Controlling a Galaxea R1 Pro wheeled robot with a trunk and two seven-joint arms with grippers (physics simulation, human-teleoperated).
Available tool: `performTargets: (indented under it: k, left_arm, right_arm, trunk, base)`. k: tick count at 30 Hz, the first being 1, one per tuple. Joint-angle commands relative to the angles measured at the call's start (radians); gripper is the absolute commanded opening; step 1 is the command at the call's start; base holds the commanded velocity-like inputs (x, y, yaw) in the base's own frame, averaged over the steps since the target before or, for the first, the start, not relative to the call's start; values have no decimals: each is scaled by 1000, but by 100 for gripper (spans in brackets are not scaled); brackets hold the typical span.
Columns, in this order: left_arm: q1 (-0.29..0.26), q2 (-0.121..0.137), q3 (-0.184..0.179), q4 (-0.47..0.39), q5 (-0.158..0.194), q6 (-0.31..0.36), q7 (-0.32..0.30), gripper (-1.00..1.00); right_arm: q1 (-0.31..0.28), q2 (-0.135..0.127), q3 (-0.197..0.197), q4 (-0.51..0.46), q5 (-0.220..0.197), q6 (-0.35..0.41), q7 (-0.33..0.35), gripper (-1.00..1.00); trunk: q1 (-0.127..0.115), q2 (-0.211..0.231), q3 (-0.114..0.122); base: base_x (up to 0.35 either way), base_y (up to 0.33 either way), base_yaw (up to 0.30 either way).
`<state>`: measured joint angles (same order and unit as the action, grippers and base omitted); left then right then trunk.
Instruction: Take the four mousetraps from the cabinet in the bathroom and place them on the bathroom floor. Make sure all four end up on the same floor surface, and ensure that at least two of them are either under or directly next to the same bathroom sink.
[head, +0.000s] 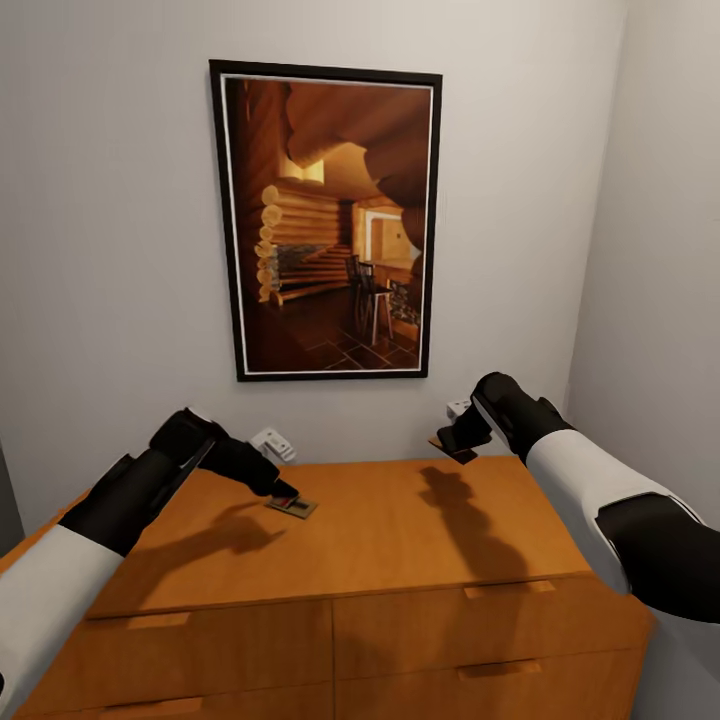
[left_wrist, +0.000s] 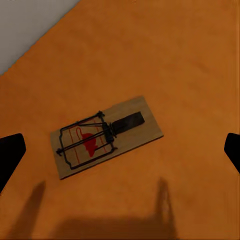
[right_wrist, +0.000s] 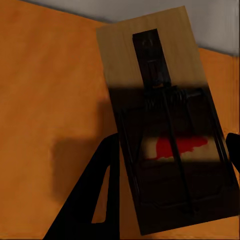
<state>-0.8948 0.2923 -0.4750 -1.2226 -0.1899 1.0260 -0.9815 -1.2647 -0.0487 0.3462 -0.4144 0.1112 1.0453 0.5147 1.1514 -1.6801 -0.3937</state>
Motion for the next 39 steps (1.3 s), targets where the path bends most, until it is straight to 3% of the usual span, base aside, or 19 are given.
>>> performTargets:
  k: [1, 7, 18, 24, 31, 39]
  left_arm:
    - [-1, 7, -1, -12, -10, 3, -10, 100]
    - [-1, 24, -2, -59, -8, 3, -15, 100]
    - [-1, 31, -6, -71, -8, 3, -17, 100]
    - [-1, 60, -9, -74, -8, 3, -17, 100]
    - [-1, 86, -40, -75, -8, 4, -18, 100]
    - [-1, 90, -47, -76, -8, 6, -20, 100]
  right_arm:
    - [-1, -1, 4, -1, 9, 2, 12, -100]
    - [-1, 0, 4, -1, 9, 2, 11, -100]
    - [-1, -1, 4, -1, 10, 2, 10, -100]
    - [-1, -1, 4, -1, 10, 2, 10, -100]
    - [-1, 0, 4, 0, 8, 2, 10, -100]
    - [-1, 0, 5, 0, 7, 2, 10, -100]
  trunk:
    - [0, -1, -1]
    - [0, -1, 2]
    - [0, -1, 2]
    - [0, -1, 2]
    - [0, -1, 2]
    - [0, -1, 2]
  base:
    - [0, 0, -200]
    - [0, 0, -189]
    - [0, 0, -33]
    - [0, 0, -2]
    - [0, 0, -42]
    - [0, 0, -204]
